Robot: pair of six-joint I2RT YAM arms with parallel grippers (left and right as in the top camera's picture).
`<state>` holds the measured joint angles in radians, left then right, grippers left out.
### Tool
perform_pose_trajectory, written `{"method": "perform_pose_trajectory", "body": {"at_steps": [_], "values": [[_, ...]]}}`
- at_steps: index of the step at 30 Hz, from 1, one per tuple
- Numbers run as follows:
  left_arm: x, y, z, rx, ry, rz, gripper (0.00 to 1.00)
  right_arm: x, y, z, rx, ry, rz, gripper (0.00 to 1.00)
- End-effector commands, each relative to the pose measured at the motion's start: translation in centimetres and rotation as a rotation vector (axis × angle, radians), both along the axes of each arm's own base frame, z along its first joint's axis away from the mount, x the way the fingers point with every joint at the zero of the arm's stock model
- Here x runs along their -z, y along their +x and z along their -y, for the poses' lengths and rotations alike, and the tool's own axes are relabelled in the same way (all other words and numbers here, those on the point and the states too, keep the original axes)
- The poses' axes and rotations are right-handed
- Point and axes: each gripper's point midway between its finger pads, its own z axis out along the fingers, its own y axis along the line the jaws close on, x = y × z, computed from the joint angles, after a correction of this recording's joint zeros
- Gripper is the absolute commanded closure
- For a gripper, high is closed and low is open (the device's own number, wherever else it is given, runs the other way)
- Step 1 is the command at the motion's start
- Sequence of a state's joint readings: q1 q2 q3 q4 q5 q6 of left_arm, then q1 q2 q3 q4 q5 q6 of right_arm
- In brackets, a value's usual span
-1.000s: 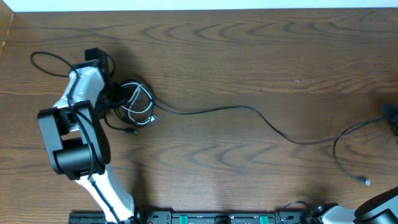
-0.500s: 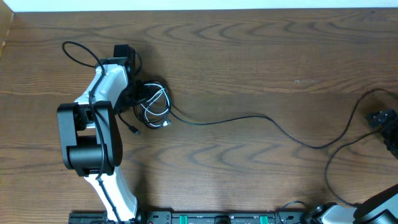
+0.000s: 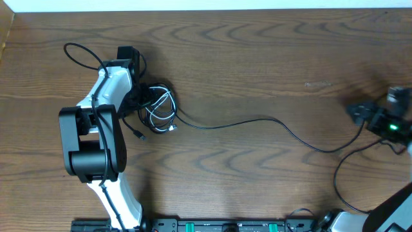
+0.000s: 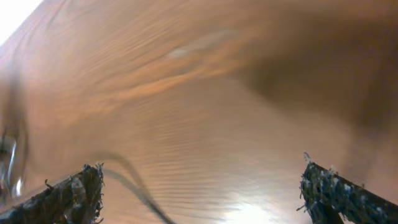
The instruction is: Untangle cables
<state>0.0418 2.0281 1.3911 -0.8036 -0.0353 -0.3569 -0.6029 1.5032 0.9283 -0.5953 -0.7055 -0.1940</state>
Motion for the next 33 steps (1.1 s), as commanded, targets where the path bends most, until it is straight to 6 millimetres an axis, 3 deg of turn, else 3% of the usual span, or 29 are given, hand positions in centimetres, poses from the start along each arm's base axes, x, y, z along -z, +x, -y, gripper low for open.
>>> {"method": "perform_pose_trajectory", "body": {"at_steps": [1,4,8,14,22,33], "values": [[-0.1,0.0,0.1,0.027,-0.001,-0.001,0.0,-1.4,1.2,-5.6,-0.308,-0.091,0.137,0.01],[-0.1,0.0,0.1,0.03,-0.001,-0.002,0.0,-1.5,1.5,-10.3,-0.518,-0.146,0.201,0.01],[-0.1,0.0,0.4,0.035,-0.006,-0.004,0.0,-1.6,1.8,-15.3,-0.694,-0.194,0.267,0.01],[0.0,0.1,4.2,0.151,-0.137,0.001,0.0,-1.6,1.8,-21.8,-0.875,-0.263,0.344,0.01],[0.0,-0.2,8.1,0.269,-0.134,-0.004,0.0,0.0,1.1,-26.7,-1.008,-0.286,0.363,0.01],[0.0,-0.8,12.0,0.369,-0.135,-0.006,0.0,5.1,-2.4,-32.0,-1.19,-0.232,0.258,0.01]]}}
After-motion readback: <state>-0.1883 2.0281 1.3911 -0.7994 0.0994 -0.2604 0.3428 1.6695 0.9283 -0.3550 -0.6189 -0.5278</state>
